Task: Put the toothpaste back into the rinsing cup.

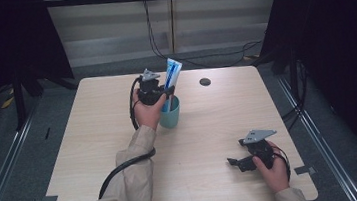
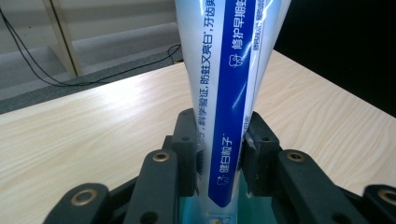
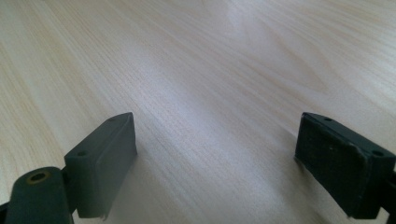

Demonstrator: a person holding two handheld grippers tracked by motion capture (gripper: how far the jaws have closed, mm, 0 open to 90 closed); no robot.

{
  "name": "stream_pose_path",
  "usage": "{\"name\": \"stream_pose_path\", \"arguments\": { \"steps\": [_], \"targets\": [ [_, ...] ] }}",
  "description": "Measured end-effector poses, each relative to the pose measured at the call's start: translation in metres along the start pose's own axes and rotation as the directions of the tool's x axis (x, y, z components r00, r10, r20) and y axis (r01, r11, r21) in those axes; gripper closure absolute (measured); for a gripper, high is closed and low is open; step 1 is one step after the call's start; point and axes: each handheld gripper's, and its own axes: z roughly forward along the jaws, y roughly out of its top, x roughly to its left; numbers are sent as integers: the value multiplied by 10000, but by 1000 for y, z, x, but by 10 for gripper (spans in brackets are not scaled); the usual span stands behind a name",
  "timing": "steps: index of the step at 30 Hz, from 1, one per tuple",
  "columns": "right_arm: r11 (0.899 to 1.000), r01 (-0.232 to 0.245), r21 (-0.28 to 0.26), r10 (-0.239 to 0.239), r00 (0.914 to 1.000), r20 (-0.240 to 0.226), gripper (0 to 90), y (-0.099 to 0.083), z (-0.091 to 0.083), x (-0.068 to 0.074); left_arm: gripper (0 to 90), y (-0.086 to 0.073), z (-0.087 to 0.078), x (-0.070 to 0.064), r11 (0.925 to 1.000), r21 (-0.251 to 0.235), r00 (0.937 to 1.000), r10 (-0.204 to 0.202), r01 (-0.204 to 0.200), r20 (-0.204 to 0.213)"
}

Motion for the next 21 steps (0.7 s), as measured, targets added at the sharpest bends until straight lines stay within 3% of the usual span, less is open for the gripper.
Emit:
{"name": "stream_pose_path", "arguments": {
  "steps": [21],
  "targets": [
    [10000,21,-2,-21,10000,-5,119,0,0,0,700,-11,-6,2,9986,518,9999,132,-131,-23]
  ]
}}
